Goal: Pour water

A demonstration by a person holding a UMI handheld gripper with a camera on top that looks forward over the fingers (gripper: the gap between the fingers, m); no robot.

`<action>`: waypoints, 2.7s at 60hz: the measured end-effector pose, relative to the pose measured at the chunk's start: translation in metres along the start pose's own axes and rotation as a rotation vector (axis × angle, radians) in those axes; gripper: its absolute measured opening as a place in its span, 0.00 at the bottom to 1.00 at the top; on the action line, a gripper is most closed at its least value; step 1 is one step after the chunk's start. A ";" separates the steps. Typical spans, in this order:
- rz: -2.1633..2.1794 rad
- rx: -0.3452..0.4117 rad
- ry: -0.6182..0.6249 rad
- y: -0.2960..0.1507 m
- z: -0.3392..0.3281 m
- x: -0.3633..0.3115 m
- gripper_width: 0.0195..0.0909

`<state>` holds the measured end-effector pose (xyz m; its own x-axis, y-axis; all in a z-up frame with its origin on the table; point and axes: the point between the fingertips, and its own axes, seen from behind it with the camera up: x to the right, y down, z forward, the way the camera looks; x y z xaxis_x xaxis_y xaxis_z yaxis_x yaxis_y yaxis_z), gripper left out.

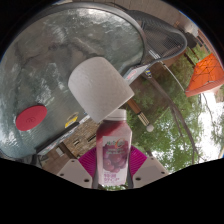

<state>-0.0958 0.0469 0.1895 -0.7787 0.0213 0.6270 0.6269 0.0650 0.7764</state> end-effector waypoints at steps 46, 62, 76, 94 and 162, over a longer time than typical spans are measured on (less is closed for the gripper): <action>2.575 -0.244 -0.082 -0.021 -0.004 -0.131 0.30; 2.442 -0.285 -0.187 -0.048 0.003 -0.149 0.35; 2.465 -0.313 -0.191 -0.054 -0.013 -0.149 0.43; 2.459 -0.323 -0.214 -0.054 -0.013 -0.154 0.53; 2.700 0.000 -0.046 -0.050 -0.201 -0.081 0.84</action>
<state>-0.0590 -0.1589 0.1127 0.9716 0.0154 -0.2361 -0.2334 -0.0999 -0.9672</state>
